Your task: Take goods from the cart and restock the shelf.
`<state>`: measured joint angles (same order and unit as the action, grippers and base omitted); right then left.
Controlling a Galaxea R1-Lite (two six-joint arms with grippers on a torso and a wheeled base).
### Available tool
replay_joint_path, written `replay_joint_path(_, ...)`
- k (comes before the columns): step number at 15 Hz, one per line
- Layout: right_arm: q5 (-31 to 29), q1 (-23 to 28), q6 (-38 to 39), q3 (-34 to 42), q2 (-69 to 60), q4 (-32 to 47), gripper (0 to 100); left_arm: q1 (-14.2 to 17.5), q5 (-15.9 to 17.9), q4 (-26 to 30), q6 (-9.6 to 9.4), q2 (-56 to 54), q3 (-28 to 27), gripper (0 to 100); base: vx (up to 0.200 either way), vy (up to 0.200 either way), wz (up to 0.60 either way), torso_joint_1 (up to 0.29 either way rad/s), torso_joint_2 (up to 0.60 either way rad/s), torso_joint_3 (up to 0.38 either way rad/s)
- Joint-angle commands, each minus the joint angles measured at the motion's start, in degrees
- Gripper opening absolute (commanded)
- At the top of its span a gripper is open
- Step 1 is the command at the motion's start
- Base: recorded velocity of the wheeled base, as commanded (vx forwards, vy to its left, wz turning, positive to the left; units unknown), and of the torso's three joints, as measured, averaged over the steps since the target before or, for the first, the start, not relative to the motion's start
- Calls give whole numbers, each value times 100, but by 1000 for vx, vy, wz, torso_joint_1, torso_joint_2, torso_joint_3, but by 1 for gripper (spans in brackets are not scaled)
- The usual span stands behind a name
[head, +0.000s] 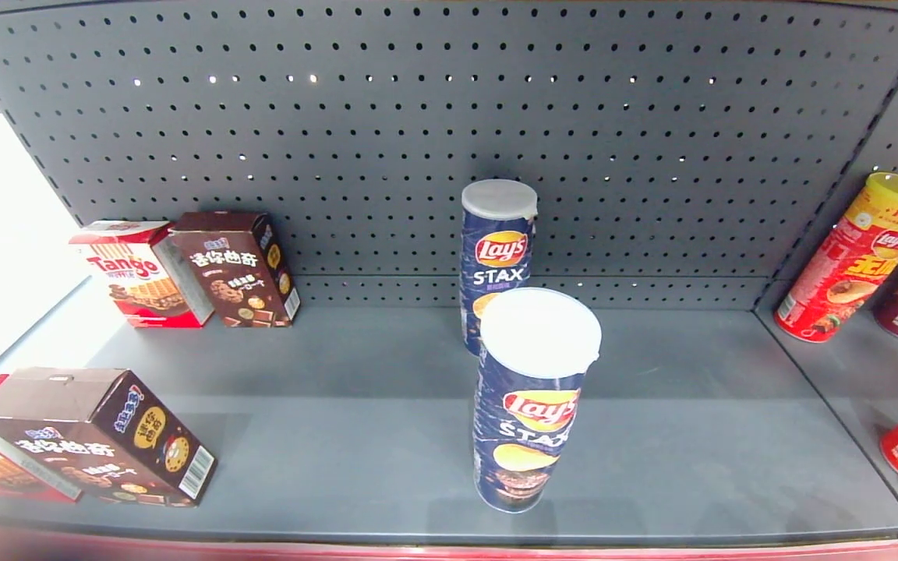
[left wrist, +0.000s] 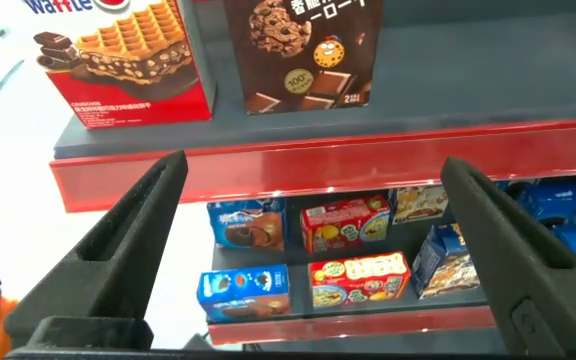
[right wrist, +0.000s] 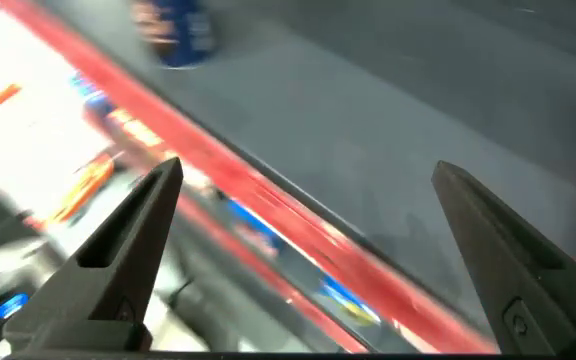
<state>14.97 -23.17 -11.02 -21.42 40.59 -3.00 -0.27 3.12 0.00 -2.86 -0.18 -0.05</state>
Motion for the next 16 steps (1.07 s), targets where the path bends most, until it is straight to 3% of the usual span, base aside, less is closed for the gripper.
replay_joint_path(1, 50, -794, -49, -222, 1451, -386, 100, 0, 31, 0, 5, 18, -4, 100, 0, 0, 0, 0, 0, 0)
replay_joint_path(7, -434, -1304, -5, -767, 2858, -939, 100, 0, 39, 0, 14, 18, -4, 100, 0, 0, 0, 0, 0, 0)
replay_joint_path(16, -952, -1321, 153, -1971, 4255, -1018, 100, 0, 39, 0, 49, 18, -4, 100, 0, 0, 0, 0, 0, 0)
